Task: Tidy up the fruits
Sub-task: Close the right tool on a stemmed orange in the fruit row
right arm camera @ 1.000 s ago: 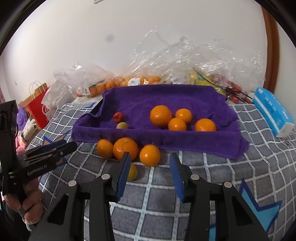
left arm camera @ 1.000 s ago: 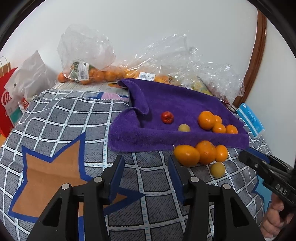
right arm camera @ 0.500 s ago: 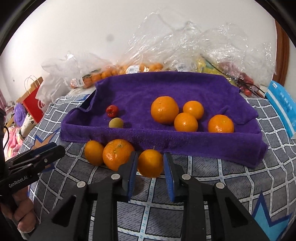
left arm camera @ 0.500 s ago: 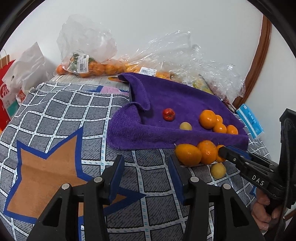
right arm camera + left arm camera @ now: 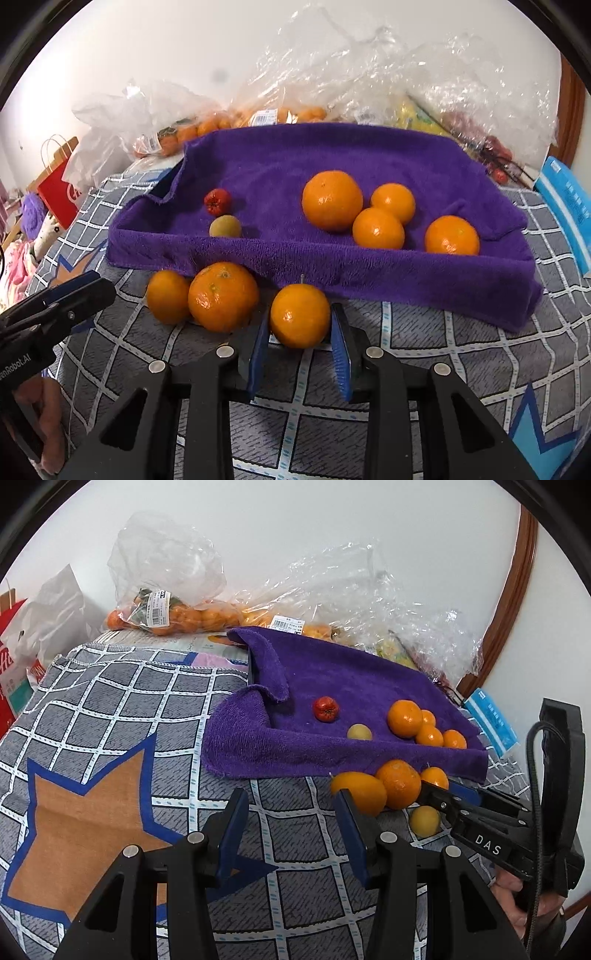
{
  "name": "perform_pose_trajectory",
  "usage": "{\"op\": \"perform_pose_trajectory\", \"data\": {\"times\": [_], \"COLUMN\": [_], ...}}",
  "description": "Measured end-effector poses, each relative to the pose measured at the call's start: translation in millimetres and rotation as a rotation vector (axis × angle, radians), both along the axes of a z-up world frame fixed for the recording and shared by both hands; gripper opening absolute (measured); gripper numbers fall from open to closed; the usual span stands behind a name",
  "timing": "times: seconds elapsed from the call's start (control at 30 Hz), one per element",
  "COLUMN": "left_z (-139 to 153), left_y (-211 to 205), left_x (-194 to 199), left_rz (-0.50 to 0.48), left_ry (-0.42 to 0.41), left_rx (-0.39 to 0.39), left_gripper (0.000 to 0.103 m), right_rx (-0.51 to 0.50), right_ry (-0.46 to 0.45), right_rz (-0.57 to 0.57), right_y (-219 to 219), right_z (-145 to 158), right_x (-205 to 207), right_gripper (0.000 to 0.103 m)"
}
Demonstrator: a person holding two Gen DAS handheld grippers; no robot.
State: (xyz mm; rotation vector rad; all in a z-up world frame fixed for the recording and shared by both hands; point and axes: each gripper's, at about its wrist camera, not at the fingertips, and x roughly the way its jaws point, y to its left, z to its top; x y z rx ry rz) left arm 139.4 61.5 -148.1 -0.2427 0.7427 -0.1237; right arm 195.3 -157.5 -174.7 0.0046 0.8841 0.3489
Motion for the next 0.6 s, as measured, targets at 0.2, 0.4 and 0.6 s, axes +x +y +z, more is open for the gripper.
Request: {"op": "perform_pose_trajectory", "data": {"times": [0.2, 0.4, 0.6], "left_z": [-1, 0, 0], "left_y": [3, 5, 7], "left_x": [0, -1, -3], "left_rz": [0.013, 0.014, 0.032], "left_ry": [-0.002, -0.010, -0.016], "left_rx": [-0.015, -0.026, -0.023], "left_gripper": [0.046, 0.046, 0.046], "right_rx": [0.060, 0.105, 0.111], "right_ry": [-0.041, -0.101, -0.131], "right_rz": [-0.036, -0.041, -0.052], "right_y": [-13, -20, -23], "right_z": [6, 15, 20], "right_x": [-6, -15, -23], "right_gripper": [0.032, 0.032, 0.032]}}
